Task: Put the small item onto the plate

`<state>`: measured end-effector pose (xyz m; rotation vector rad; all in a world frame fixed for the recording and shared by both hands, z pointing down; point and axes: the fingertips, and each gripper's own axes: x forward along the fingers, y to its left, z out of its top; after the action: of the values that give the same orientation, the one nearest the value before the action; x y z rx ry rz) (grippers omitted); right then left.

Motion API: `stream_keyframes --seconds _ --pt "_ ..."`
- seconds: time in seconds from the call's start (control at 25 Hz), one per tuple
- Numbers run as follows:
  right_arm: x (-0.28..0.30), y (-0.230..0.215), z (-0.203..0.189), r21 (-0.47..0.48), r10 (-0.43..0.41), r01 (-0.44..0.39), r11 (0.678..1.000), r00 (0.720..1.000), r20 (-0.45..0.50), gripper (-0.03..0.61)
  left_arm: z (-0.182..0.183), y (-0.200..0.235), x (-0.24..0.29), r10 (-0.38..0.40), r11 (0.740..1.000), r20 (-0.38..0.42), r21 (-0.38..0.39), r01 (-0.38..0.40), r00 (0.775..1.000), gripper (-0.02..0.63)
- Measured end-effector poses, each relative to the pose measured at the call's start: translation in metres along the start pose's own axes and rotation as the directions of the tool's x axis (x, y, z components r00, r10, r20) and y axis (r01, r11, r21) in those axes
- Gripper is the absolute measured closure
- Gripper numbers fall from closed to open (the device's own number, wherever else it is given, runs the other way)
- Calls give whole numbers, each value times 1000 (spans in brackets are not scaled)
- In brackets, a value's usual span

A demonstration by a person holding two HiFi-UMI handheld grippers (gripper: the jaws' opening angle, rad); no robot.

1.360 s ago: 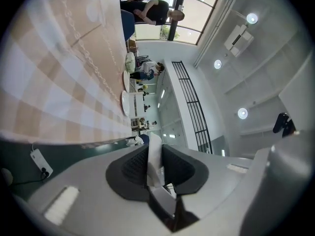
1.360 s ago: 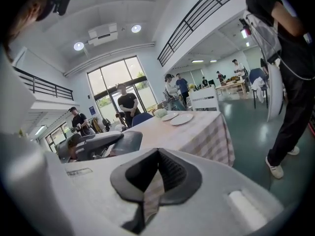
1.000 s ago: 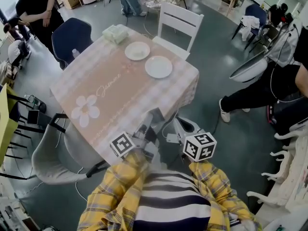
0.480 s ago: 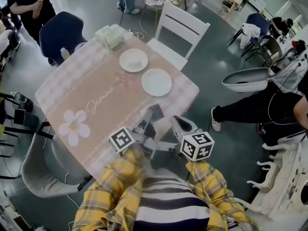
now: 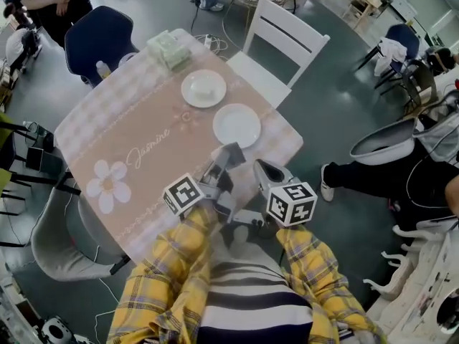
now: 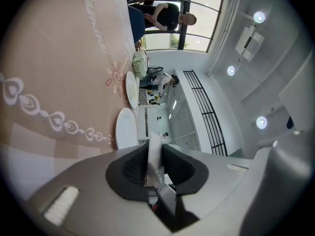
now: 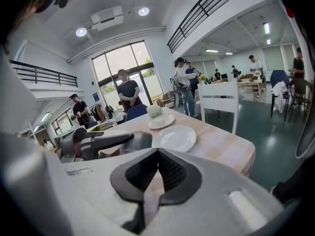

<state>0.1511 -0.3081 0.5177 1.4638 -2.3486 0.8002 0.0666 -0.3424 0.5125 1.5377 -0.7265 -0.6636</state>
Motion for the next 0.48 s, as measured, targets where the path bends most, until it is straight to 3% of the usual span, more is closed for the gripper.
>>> stream_keyframes --seconds 0.48 --pt "49 -34 20 -40 78 -81 996 995 -63 581 15 21 41 116 991 89 60 -122 989 541"
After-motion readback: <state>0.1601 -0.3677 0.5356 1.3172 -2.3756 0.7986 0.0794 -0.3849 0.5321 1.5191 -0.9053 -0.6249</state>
